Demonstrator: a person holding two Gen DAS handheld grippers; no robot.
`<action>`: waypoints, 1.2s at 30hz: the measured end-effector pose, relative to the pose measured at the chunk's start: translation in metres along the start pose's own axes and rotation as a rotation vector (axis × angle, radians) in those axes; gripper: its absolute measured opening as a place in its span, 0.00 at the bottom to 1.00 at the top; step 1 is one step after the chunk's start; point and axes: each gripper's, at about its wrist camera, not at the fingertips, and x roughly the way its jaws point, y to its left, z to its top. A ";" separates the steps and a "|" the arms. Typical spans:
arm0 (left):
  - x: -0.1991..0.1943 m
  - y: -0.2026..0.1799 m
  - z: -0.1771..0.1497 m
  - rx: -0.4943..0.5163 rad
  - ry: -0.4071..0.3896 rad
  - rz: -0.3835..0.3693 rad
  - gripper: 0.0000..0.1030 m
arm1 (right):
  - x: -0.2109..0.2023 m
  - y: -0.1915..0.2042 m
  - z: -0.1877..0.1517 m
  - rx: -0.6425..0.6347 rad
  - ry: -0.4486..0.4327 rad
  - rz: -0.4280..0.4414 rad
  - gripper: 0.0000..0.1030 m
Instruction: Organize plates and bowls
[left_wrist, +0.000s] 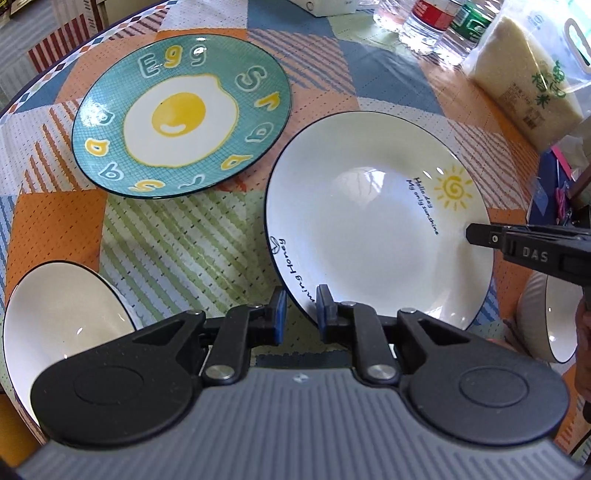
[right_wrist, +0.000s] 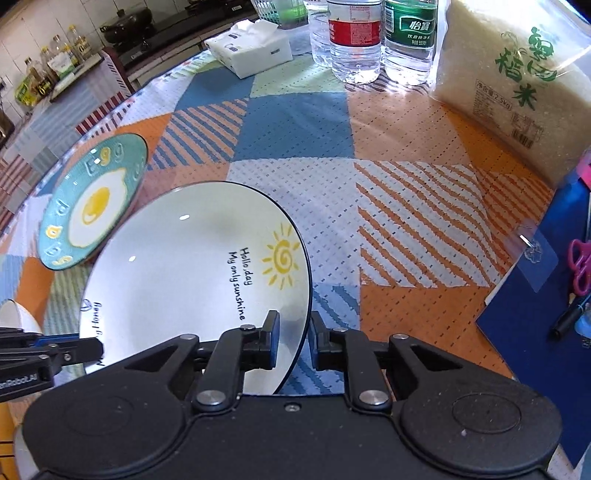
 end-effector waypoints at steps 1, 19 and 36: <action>-0.001 -0.002 -0.001 0.007 -0.002 0.006 0.15 | -0.002 0.002 -0.001 -0.016 -0.013 -0.009 0.19; -0.099 -0.046 -0.041 0.182 -0.054 -0.028 0.32 | -0.138 0.009 -0.079 -0.046 -0.215 0.117 0.47; -0.098 -0.066 -0.100 0.328 -0.016 0.002 0.53 | -0.149 -0.009 -0.206 0.050 -0.284 0.152 0.66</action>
